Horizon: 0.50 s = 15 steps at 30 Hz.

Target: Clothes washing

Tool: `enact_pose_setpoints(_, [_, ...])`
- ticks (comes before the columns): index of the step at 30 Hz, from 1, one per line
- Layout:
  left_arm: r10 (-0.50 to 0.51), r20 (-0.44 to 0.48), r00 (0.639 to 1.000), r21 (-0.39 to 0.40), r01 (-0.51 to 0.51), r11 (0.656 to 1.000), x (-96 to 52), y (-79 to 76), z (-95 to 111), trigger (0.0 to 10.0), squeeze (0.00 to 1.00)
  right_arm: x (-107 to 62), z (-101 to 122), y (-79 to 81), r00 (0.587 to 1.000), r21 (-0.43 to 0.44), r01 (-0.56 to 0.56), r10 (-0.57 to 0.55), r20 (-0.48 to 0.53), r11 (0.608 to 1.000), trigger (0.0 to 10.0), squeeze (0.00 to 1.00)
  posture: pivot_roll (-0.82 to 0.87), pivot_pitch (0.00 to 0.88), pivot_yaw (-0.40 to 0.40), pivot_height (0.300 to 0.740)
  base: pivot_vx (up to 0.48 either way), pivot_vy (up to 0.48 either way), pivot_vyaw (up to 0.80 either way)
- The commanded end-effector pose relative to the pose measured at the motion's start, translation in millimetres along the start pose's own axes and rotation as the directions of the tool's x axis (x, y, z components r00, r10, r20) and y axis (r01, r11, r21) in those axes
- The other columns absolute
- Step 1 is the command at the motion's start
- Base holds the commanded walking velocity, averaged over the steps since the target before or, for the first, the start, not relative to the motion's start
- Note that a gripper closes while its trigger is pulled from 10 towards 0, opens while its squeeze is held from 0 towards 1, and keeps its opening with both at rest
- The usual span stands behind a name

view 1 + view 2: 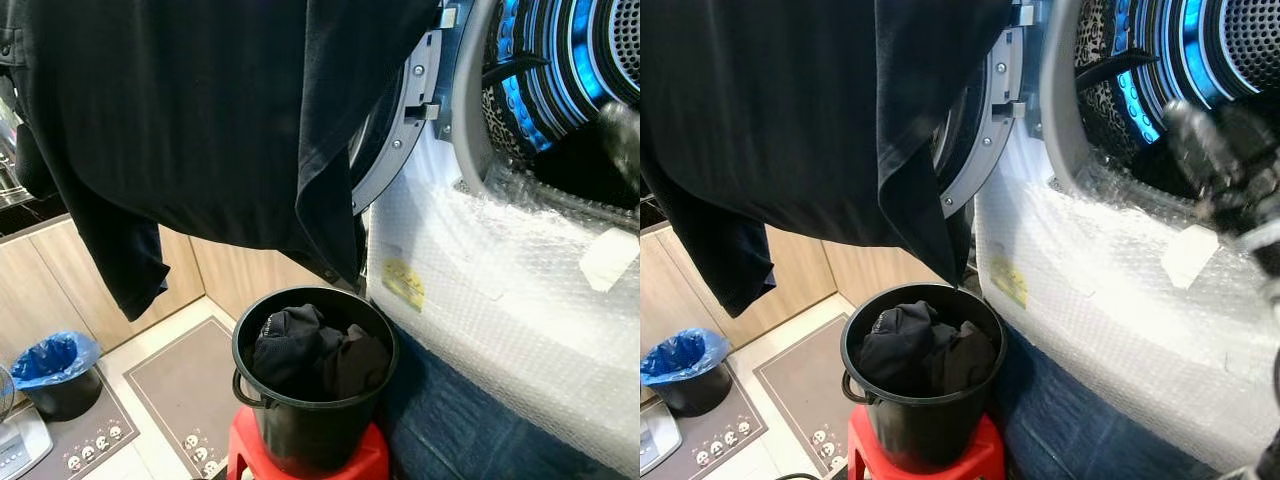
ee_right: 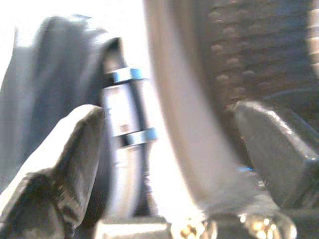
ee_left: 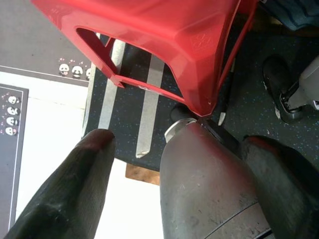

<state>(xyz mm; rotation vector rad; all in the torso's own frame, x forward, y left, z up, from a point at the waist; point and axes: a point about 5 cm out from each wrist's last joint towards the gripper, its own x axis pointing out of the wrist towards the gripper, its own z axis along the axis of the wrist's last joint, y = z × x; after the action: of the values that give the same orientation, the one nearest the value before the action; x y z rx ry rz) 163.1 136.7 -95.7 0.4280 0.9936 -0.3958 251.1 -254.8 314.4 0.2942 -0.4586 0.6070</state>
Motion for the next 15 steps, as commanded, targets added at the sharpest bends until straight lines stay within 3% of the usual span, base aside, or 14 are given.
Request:
enact_pose_setpoints(1, [0.01,-0.088,0.996,0.003,-0.009,1.0,-3.0,3.4,-19.8,10.0,0.0,-2.5,-2.3,16.4,0.992,0.015,-0.129,0.129,0.008,0.992,10.0,0.0,-0.15,0.0,0.043,0.74,0.0,0.0,0.0])
enact_pose_setpoints(4, [0.011,-0.078,0.997,-0.005,-0.012,1.0,-2.9,4.8,-18.4,10.0,0.0,-13.1,-24.4,32.7,0.965,0.089,-0.252,0.257,-0.055,0.964,10.0,0.0,-0.14,0.0,0.043,0.74,0.0,0.0,0.0])
enact_pose_setpoints(12, [0.016,-0.074,0.997,-0.001,-0.017,1.0,-2.6,6.9,-16.6,10.0,0.0,-31.7,-67.8,52.7,0.896,0.272,-0.351,0.406,-0.181,0.896,10.0,0.0,-0.13,0.0,0.042,0.74,0.0,0.0,0.0])
enact_pose_setpoints(15, [0.017,-0.072,0.997,0.001,-0.017,1.0,-2.3,7.3,-15.2,10.0,0.0,-36.5,-79.3,61.0,0.859,0.301,-0.382,0.456,-0.232,0.874,10.0,0.0,-0.13,0.0,0.042,0.74,0.0,0.0,0.0])
